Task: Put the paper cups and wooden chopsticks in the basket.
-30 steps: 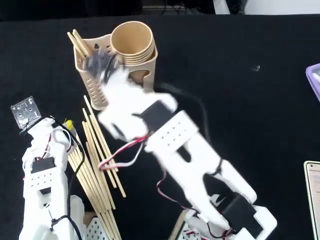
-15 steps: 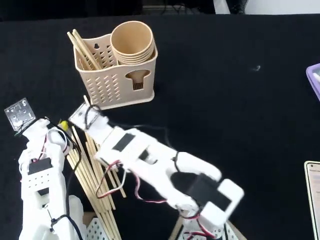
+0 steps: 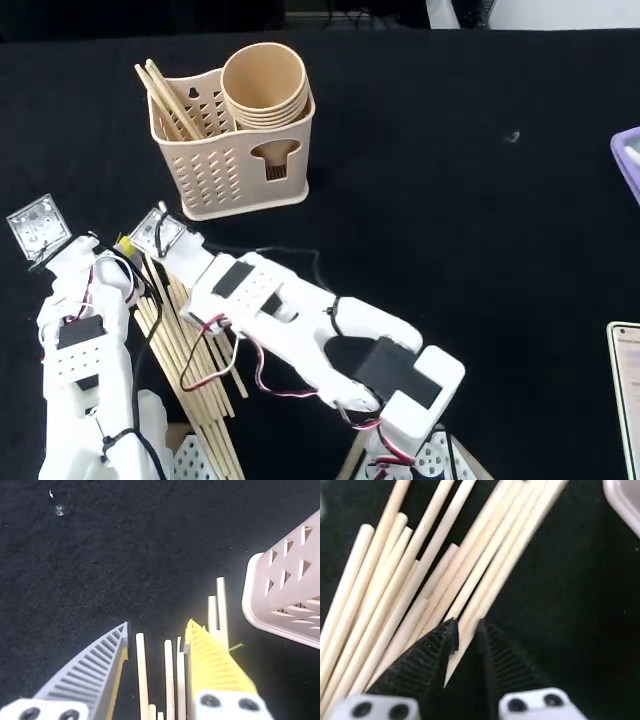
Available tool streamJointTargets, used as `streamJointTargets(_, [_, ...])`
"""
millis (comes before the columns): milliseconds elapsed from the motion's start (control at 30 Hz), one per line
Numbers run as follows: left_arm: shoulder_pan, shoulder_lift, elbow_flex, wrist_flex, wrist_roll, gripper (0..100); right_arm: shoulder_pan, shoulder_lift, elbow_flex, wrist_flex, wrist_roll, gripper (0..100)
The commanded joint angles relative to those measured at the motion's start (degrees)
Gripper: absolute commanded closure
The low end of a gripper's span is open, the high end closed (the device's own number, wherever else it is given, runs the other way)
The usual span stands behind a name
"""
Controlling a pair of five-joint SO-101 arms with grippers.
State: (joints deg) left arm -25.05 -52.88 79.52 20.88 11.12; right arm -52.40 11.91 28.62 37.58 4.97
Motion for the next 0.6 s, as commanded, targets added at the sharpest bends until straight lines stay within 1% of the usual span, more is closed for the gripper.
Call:
streamJointTargets(0, [-0.31,-0.62,-0.31,-0.79,0.62,81,2.99,-0.31,-2.51,2.73,0.09,98.8])
streamJointTargets(167, [-0.31,-0.62,-0.31,-0.79,0.62,81,6.77,-1.45,-2.59,5.36,0.53,98.8])
streamJointTargets(233, [-0.31,-0.62,-0.31,-0.79,0.62,81,7.21,-3.65,-2.33,7.3,2.9,98.8])
streamJointTargets(333, [-0.31,-0.62,-0.31,-0.79,0.62,81,5.98,-6.29,-2.24,10.02,4.4,98.7])
streamJointTargets(433, [-0.31,-0.62,-0.31,-0.79,0.62,81,1.93,-6.46,-2.51,9.76,2.37,97.6])
streamJointTargets(500, [-0.31,-0.62,-0.31,-0.79,0.62,81,-0.88,-5.93,-2.77,9.14,2.02,92.0])
streamJointTargets(567, [-0.31,-0.62,-0.31,-0.79,0.62,81,-2.55,-5.05,-2.77,7.21,2.11,84.1])
